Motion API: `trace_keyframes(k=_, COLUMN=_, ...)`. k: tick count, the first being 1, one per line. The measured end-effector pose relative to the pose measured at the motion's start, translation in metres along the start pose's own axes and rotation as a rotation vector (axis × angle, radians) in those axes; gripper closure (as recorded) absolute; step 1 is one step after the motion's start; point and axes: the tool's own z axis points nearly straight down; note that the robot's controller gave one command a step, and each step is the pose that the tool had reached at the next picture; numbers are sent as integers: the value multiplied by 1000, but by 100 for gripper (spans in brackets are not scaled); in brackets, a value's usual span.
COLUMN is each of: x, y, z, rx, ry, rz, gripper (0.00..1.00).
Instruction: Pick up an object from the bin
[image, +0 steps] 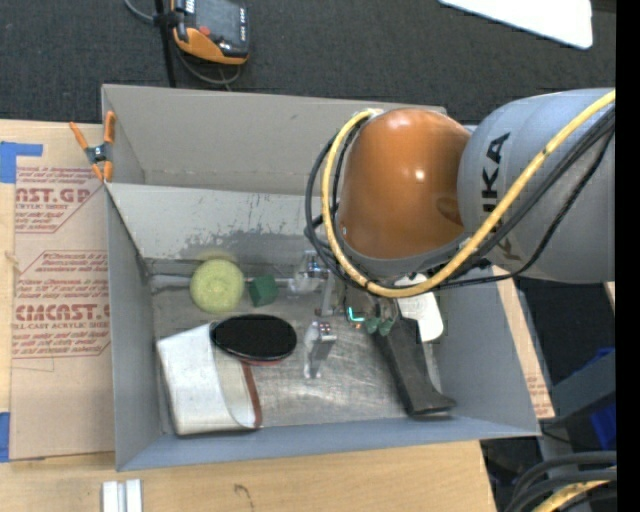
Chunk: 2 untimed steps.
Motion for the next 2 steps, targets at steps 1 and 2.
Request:
trace_keyframes(k=1, x=-2, y=-1, z=-4, rx=-1, ry=-8, rz=2, gripper=0)
trace_keyframes(k=2, x=3, y=8, z=27, rx=-1, ry=-15, rz=-58, gripper=0)
